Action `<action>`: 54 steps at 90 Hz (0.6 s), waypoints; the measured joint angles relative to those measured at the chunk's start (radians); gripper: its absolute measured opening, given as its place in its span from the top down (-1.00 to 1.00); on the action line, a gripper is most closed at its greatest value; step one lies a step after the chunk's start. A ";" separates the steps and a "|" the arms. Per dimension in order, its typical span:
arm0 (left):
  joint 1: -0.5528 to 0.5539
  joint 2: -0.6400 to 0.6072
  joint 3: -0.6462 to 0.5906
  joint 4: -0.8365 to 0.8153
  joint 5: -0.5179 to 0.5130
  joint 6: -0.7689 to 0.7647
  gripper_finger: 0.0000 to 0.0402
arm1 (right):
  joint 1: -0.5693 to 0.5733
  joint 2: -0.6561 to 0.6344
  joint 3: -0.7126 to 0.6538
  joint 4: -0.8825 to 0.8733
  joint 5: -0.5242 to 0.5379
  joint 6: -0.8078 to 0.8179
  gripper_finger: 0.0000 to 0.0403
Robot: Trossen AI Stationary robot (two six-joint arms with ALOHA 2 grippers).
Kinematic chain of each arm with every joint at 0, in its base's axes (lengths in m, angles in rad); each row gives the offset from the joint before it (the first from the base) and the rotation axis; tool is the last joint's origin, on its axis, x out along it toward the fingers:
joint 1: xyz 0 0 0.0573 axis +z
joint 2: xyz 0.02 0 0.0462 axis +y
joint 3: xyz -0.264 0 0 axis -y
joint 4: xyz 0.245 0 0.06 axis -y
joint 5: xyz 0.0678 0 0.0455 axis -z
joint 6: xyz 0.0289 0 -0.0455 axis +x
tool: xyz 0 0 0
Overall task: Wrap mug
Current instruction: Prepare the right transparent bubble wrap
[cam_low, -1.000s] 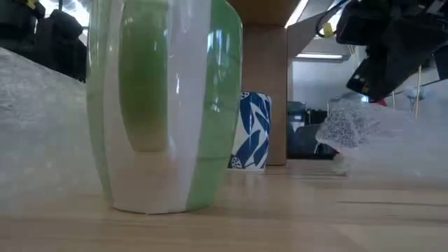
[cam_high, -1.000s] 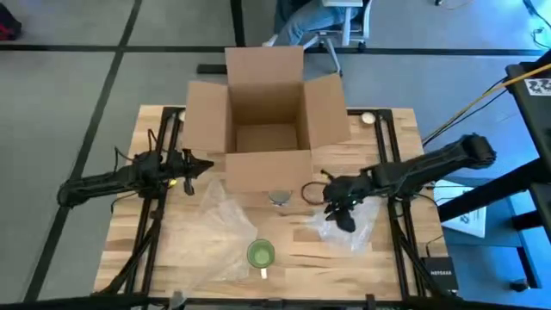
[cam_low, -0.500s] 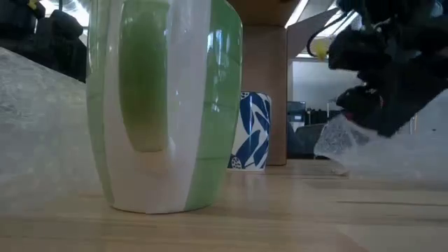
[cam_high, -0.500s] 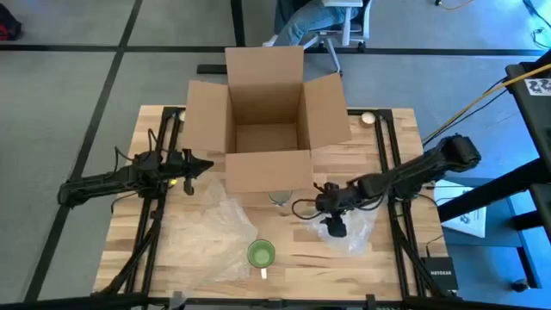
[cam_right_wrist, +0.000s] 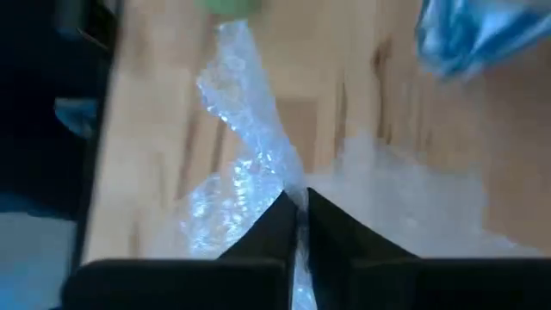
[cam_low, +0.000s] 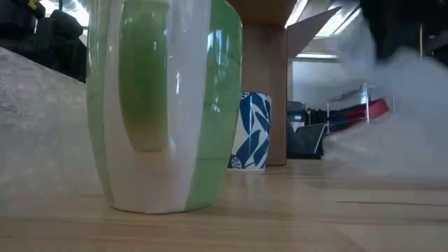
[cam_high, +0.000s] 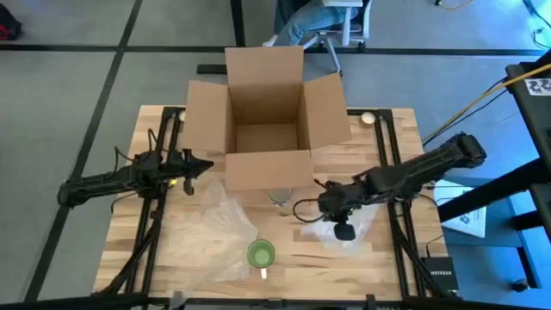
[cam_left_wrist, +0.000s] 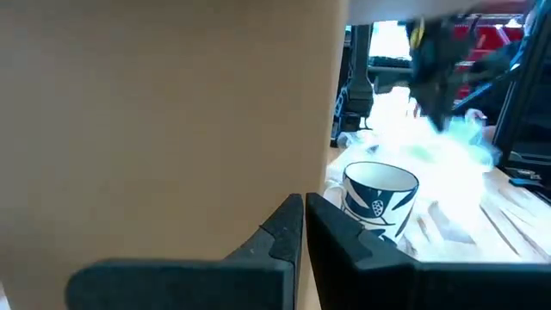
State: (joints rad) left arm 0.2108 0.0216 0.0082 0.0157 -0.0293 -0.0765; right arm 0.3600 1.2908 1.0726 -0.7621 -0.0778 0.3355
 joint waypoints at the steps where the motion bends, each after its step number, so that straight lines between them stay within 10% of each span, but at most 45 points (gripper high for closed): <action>1: 0.000 0.000 0.000 0.001 0.000 -0.016 1.00 | 0.003 -0.005 0.011 -0.006 0.007 0.000 0.98; 19: 0.000 0.000 0.000 0.023 0.014 -0.282 1.00 | 0.066 -0.091 0.110 -0.005 0.113 0.059 0.99; 54: 0.000 0.000 0.000 0.025 0.073 -0.317 1.00 | 0.325 -0.087 0.193 0.017 0.402 0.246 1.00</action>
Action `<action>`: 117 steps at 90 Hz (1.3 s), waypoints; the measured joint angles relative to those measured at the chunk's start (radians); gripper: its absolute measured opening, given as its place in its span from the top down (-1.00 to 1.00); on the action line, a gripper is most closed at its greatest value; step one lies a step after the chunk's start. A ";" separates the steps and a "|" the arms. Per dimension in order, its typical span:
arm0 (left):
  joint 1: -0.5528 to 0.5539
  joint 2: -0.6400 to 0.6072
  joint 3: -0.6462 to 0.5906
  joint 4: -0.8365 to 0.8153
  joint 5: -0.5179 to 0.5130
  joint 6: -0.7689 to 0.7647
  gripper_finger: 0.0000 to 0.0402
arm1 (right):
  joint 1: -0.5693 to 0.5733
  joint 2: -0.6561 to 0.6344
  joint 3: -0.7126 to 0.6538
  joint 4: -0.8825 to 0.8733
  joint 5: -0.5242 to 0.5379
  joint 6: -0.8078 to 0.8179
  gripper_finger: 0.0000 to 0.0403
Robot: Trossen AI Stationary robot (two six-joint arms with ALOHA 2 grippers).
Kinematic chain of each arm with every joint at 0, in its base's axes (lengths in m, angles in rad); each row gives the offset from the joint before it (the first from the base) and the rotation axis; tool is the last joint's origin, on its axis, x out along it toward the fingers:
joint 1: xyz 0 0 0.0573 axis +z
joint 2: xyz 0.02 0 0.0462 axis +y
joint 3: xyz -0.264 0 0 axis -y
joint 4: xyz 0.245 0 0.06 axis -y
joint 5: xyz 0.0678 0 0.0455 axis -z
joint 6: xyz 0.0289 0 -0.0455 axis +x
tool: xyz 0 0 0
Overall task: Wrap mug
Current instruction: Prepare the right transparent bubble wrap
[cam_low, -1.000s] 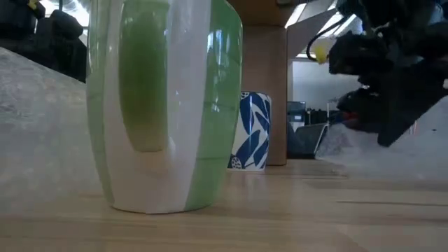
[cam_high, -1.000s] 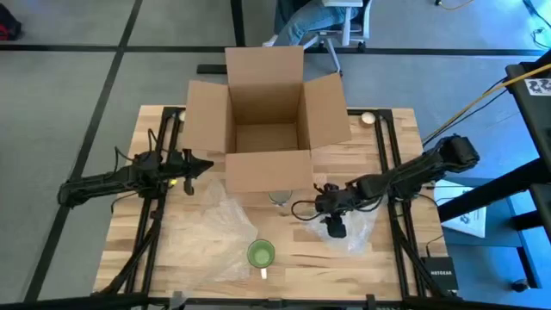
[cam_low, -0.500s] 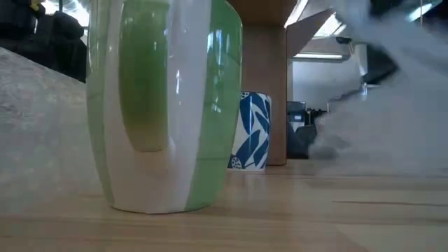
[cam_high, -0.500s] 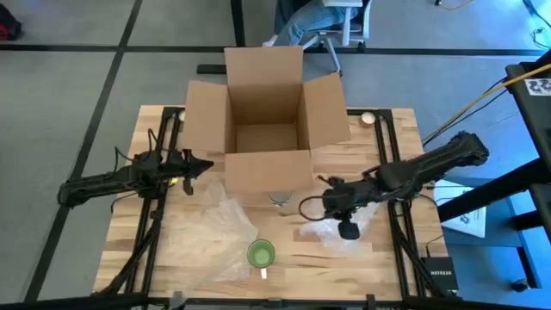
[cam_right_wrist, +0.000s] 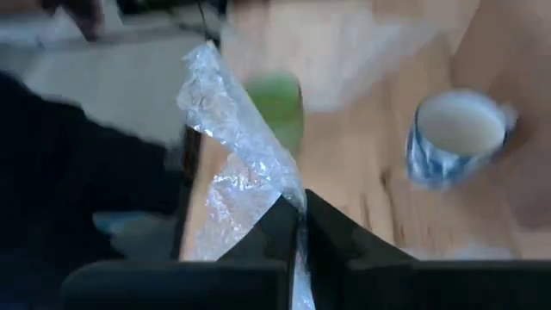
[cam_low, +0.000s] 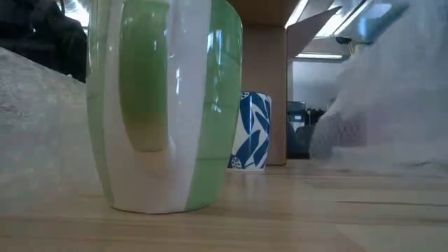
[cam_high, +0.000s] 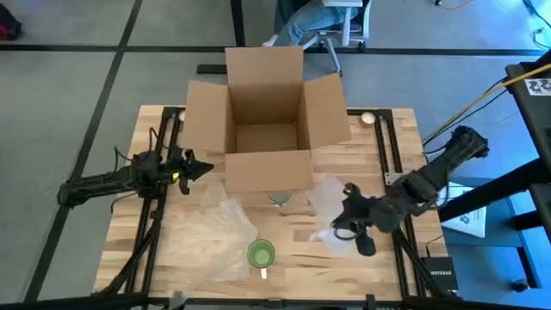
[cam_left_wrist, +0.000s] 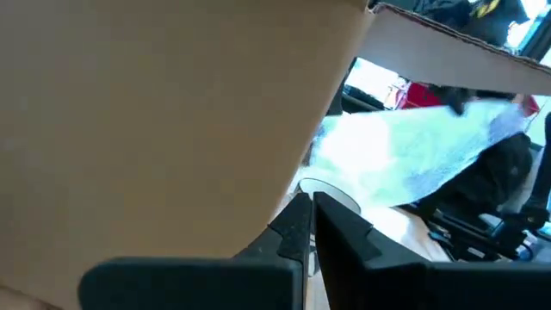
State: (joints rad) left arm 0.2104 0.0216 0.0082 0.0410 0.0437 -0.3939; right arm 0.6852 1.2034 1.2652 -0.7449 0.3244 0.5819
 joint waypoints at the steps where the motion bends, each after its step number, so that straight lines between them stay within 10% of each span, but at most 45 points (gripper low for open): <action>1: 0.000 0.000 0.000 0.000 0.000 0.000 1.00 | 0.005 0.000 0.006 0.003 0.001 0.002 1.00; 49: 0.000 0.000 0.000 0.002 -0.007 0.008 1.00 | 0.091 0.124 0.062 0.473 -0.184 -0.029 1.00; 65: 0.000 0.000 0.000 0.002 -0.008 0.008 1.00 | 0.114 0.086 0.076 0.094 0.034 0.048 1.00; 87: 0.000 0.000 0.000 0.002 -0.018 0.008 1.00 | 0.112 0.091 0.036 -0.808 0.393 0.602 1.00; 117: 0.000 0.000 0.000 0.001 -0.045 0.036 1.00 | -0.067 0.050 -0.230 -0.698 0.416 0.669 1.00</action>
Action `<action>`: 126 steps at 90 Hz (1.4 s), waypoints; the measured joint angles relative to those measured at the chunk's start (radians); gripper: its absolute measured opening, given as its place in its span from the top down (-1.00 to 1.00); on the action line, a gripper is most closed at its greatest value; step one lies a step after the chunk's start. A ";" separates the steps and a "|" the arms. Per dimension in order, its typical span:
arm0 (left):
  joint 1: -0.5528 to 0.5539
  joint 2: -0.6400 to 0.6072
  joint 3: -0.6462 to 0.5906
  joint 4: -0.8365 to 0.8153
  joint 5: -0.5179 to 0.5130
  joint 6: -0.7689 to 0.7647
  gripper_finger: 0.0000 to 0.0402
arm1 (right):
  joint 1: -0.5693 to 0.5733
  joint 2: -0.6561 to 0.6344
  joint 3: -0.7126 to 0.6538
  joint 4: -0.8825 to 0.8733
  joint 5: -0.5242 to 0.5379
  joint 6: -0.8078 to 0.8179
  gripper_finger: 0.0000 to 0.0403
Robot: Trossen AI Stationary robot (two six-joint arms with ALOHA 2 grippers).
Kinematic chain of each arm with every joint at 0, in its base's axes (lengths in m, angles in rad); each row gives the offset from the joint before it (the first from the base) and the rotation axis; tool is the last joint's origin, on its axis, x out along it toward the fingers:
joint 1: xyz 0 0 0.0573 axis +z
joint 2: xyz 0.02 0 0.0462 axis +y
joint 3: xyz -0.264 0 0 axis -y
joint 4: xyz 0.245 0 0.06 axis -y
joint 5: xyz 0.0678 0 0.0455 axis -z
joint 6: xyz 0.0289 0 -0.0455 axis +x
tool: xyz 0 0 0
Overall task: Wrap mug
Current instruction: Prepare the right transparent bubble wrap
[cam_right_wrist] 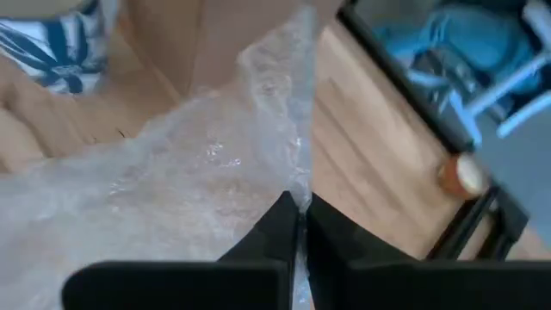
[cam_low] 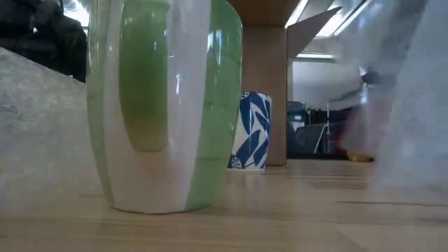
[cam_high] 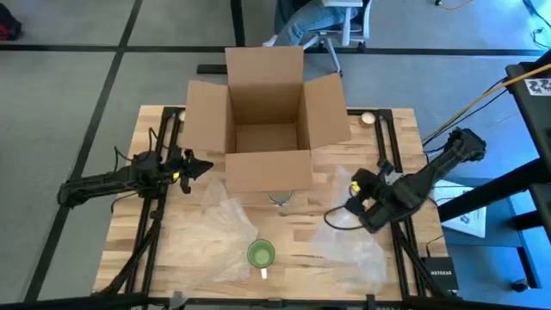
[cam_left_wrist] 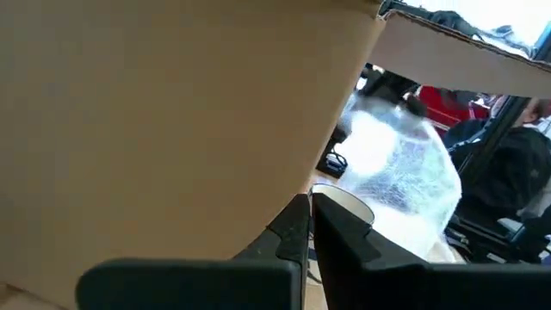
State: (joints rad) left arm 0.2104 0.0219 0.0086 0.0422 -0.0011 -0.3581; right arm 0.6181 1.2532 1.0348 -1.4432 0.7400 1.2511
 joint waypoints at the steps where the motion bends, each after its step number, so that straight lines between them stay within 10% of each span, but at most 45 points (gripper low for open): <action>1: 0.000 0.000 0.000 0.000 0.000 0.000 1.00 | -0.005 -0.001 -0.009 0.003 -0.002 0.001 1.00; 34: 0.000 0.000 0.000 -0.001 -0.011 0.020 1.00 | -0.236 -0.001 -0.196 0.067 -0.089 0.150 0.94; 80: 0.000 0.000 0.004 -0.002 -0.010 0.002 1.00 | -0.337 -0.110 0.047 -0.045 -0.209 -0.060 0.00; 126: -0.023 0.000 0.019 -0.011 -0.040 0.030 1.00 | 0.085 0.099 0.028 0.932 -0.414 -0.417 0.01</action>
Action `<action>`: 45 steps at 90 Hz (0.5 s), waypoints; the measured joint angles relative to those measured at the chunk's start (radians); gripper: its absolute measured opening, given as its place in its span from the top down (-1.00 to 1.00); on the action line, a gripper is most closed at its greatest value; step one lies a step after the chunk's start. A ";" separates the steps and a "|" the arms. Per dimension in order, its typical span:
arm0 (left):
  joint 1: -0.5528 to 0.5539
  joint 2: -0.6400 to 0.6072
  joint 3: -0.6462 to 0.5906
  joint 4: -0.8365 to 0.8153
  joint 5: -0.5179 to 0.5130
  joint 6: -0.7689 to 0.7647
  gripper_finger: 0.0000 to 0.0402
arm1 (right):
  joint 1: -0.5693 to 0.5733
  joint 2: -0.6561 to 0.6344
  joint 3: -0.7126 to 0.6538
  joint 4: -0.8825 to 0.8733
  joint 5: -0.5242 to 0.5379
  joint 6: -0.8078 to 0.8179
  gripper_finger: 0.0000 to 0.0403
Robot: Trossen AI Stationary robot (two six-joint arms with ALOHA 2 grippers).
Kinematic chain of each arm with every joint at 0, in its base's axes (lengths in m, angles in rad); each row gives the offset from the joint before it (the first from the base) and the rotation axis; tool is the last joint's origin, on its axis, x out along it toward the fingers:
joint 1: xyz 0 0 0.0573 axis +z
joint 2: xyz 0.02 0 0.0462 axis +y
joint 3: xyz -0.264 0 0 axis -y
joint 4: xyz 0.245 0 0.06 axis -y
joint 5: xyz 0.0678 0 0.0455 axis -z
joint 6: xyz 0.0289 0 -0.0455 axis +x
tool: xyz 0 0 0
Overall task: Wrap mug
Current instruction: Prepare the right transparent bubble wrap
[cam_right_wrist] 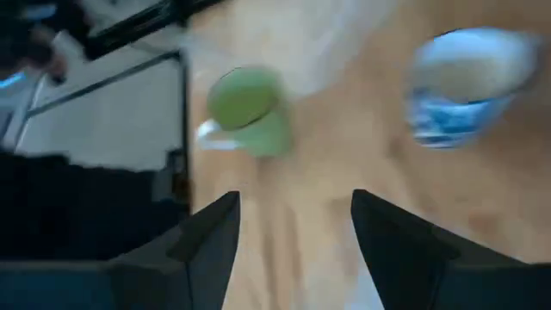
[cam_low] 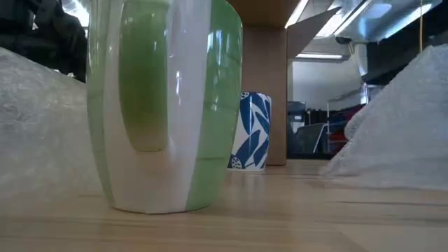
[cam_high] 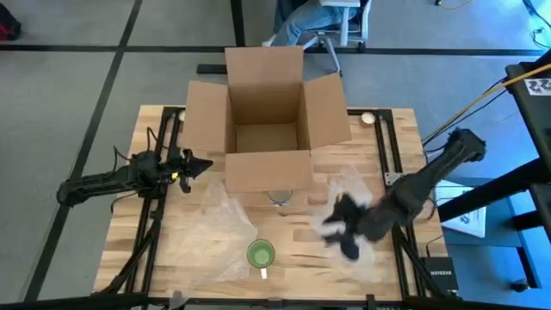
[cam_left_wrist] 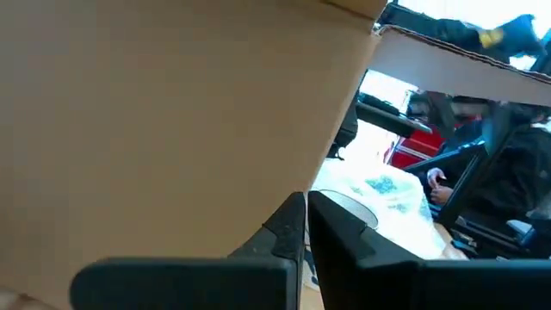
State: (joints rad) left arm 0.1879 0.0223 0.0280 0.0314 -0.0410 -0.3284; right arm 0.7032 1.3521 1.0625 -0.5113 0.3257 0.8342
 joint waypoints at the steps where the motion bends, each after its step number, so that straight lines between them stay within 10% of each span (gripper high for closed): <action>1: 0.000 0.000 0.000 -0.001 0.000 0.000 1.00 | 0.005 0.016 0.000 0.004 -0.005 0.002 0.01; 45: 0.000 0.000 0.001 -0.023 0.000 -0.014 1.00 | 0.028 0.501 0.038 -0.066 -0.197 0.189 0.33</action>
State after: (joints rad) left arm 0.1875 0.0223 0.0288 0.0084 -0.0410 -0.3427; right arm 0.7315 1.8530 1.1004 -0.5778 0.1287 1.0230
